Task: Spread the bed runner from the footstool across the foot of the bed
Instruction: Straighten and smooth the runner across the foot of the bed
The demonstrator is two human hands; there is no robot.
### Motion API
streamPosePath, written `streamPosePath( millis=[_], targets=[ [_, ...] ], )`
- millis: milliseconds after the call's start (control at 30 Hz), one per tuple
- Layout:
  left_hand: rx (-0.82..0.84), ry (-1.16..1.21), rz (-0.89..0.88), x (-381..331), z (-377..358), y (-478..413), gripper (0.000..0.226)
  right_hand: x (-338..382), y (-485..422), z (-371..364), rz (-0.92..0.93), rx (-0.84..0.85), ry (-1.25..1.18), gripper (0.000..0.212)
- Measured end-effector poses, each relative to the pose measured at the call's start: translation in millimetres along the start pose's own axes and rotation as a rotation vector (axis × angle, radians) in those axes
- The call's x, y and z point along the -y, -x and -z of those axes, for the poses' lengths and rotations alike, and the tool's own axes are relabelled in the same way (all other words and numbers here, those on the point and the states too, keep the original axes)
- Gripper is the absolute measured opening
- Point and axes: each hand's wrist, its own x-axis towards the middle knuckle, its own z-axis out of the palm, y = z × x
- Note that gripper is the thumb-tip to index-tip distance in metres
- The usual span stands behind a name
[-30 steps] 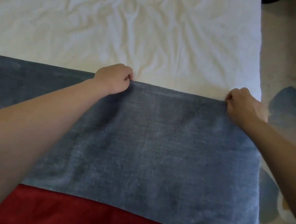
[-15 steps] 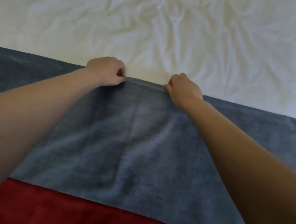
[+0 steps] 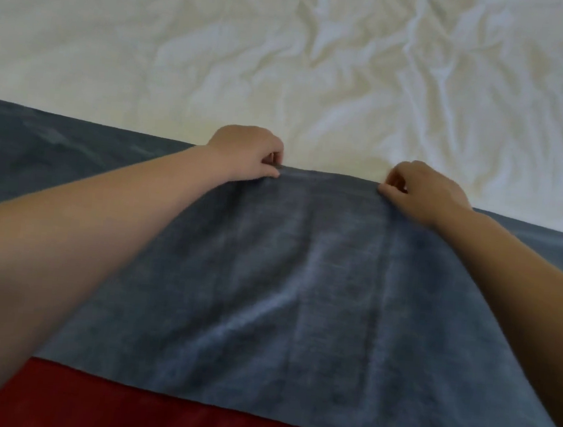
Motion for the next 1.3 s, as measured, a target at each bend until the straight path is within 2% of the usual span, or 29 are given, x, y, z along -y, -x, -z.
streamPosePath(
  millis=[100, 167, 300, 400, 600, 700, 867, 1000, 1167, 1300],
  targets=[
    [0.027, 0.009, 0.048, 41, 4, 16, 0.014, 43, -15, -6, 0.082, 0.027, -0.011, 0.017],
    [0.005, 0.006, 0.048, 52, 5, 18, 0.013, 61, -23, -11, 0.084, 0.050, 0.069, 0.011],
    [-0.124, -0.016, 0.044, 51, 1, 13, 0.012, 73, -29, -13, -0.016, 0.021, 0.141, 0.014],
    [-0.143, 0.029, 0.071, 54, -1, 16, 0.015, 79, -25, -15, -0.066, -0.008, 0.107, 0.010],
    [-0.073, 0.003, 0.145, 100, 13, 44, 0.011, 95, -26, -13, 0.043, -0.025, 0.039, 0.026],
    [-0.020, -0.042, 0.231, 125, 19, 58, 0.010, 100, -37, -18, 0.072, 0.015, 0.075, 0.024],
    [-0.129, -0.137, 0.325, 130, 11, 54, 0.010, 98, -44, -29, 0.015, -0.031, 0.005, 0.017],
    [-0.191, -0.076, 0.385, 122, 0, 61, 0.012, 103, -41, -26, 0.024, -0.002, 0.005, 0.015],
    [-0.161, -0.050, 0.423, 133, 9, 81, 0.012, 123, -41, -17, 0.072, 0.068, -0.036, 0.020],
    [-0.132, -0.075, 0.453, 158, 11, 97, 0.015, 166, -52, -27, 0.164, 0.069, -0.048, 0.021]
  ],
)
